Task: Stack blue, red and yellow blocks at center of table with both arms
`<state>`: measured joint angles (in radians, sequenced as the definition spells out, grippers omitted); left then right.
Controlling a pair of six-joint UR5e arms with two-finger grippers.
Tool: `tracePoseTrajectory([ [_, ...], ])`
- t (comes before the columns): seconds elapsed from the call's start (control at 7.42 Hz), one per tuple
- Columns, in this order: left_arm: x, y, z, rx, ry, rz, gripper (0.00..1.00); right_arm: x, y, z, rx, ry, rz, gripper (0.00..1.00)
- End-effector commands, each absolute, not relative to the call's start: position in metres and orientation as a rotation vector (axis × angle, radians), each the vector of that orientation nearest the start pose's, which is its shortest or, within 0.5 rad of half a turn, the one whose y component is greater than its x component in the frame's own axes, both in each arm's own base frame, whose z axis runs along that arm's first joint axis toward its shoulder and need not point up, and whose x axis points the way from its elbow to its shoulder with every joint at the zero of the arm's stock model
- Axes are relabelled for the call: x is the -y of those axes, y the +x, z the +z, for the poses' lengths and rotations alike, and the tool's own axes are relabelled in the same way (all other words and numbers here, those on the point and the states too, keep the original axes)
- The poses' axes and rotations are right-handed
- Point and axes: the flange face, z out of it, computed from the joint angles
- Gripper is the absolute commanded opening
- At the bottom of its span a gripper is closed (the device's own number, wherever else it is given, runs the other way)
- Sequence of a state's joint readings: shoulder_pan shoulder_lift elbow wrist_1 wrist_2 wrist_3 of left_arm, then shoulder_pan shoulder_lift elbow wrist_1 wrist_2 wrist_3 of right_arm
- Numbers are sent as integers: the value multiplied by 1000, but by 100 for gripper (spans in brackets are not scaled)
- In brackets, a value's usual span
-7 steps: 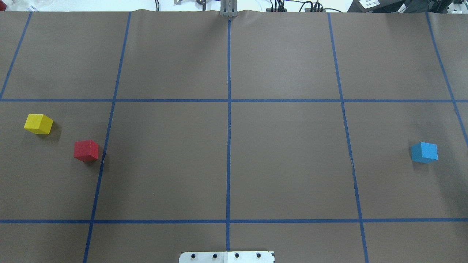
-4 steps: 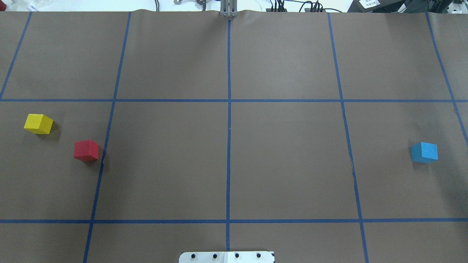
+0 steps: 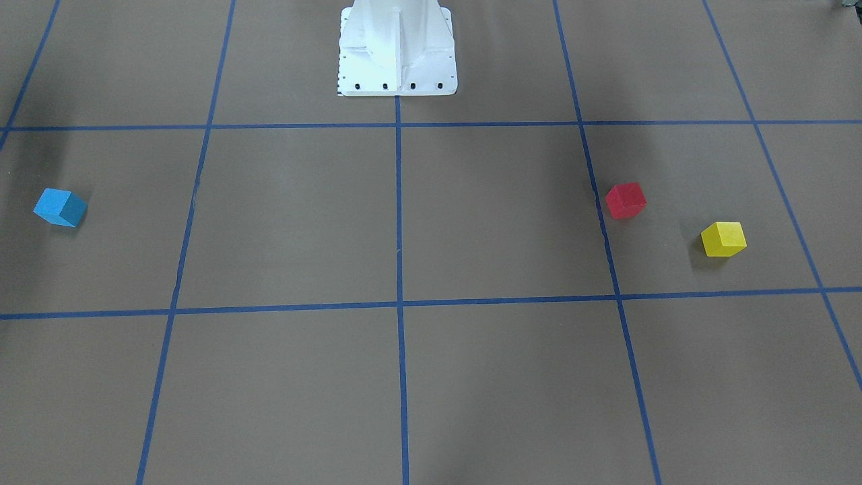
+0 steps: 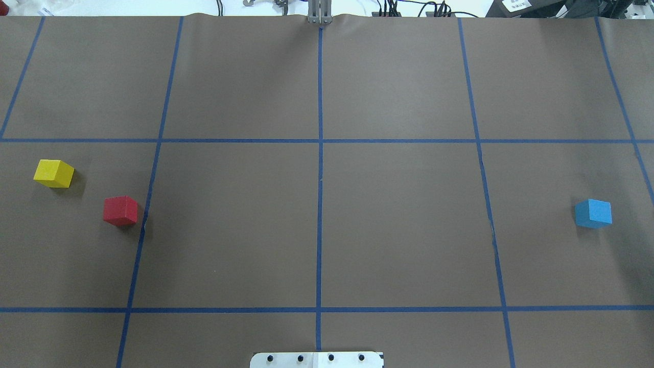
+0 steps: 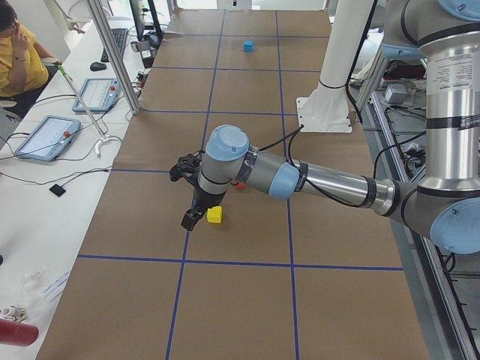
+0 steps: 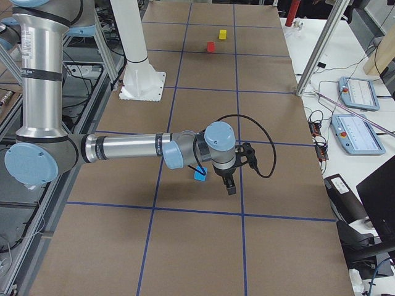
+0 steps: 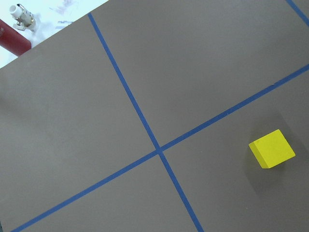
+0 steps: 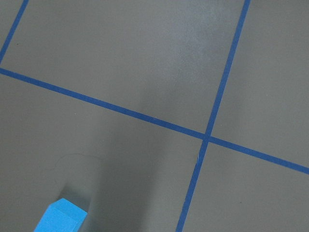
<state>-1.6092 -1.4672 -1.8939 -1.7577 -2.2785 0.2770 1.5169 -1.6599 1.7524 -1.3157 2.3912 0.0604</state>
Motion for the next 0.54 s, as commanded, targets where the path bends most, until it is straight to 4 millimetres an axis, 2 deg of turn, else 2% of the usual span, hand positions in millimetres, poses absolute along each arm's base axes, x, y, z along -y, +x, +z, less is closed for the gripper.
tracePoseTrajectory([
  [0.0, 458, -86, 527, -630, 508, 375, 100, 451, -27, 575, 879, 266, 72, 99],
  [0.13, 459, -86, 524, -628, 513, 378, 100, 431, -62, 583, 873, 269, 126, 99],
  [0.4, 458, -86, 523, -629, 516, 379, 100, 402, -118, 593, 831, 260, 207, 98],
])
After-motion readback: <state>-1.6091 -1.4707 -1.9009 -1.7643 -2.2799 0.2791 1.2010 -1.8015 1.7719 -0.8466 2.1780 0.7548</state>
